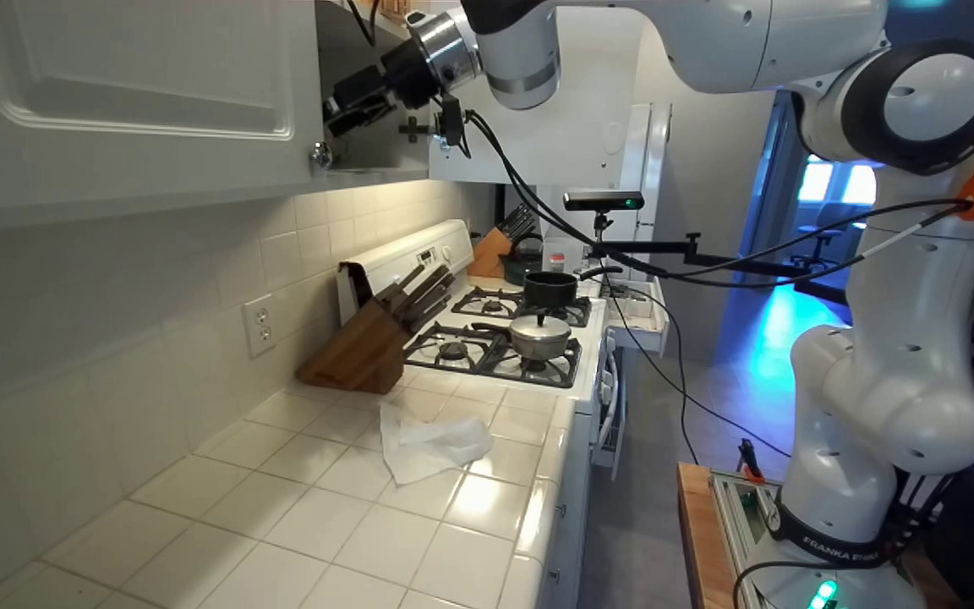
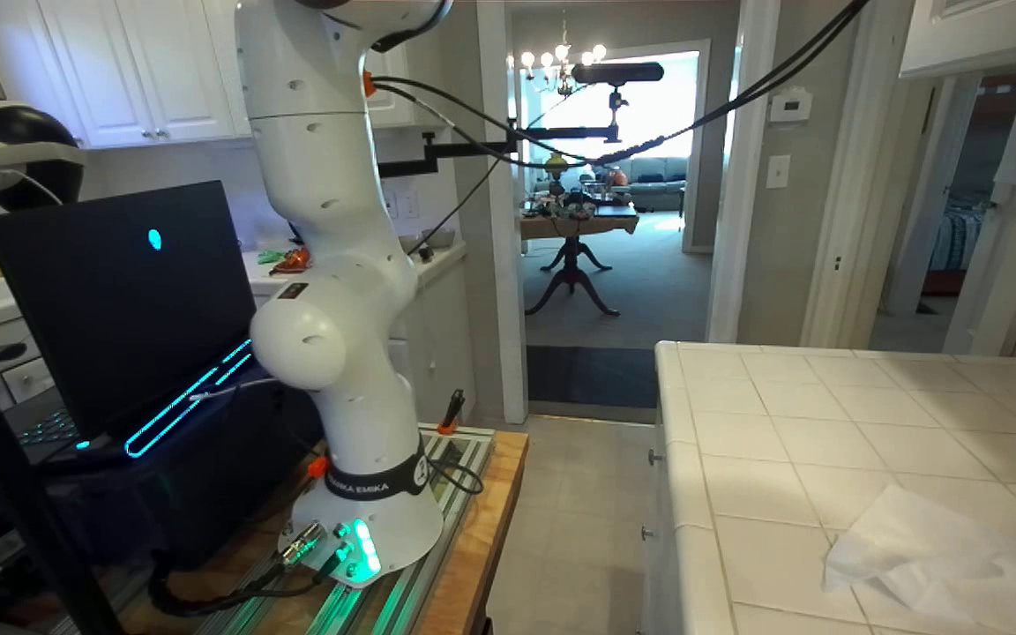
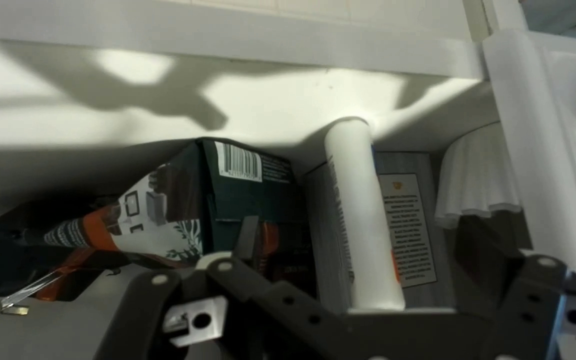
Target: Pick up the bottle from the shelf and put it on the counter
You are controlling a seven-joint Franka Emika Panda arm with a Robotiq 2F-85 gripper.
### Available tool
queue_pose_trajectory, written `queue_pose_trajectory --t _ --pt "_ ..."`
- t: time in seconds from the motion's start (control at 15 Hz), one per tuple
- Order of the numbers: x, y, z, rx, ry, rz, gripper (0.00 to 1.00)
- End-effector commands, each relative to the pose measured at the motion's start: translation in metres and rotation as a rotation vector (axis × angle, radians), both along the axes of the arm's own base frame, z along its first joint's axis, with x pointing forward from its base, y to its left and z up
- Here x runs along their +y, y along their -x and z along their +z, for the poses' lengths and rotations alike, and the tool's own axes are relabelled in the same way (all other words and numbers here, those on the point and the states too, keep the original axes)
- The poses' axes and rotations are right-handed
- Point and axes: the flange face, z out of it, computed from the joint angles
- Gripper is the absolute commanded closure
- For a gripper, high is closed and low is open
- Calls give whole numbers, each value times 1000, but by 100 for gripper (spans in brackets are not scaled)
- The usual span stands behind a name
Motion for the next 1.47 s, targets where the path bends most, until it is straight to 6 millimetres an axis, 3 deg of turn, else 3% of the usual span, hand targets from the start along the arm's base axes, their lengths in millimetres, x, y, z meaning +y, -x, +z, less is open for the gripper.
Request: queue_pose_trajectory --t 0.0,0.13,0.2,0.27,0.87,1.0,1.4 --pt "1 -17 0 9 -12 33 0" --pt "3 -21 -1 12 -11 38 7" --pt "4 -24 -1 13 -12 40 15" --pt "5 -26 -1 14 -13 43 33" --pt "7 -32 -2 16 -16 42 97" --pt "6 -29 -2 20 -12 23 94" --pt "5 -12 -3 28 -9 -21 96"
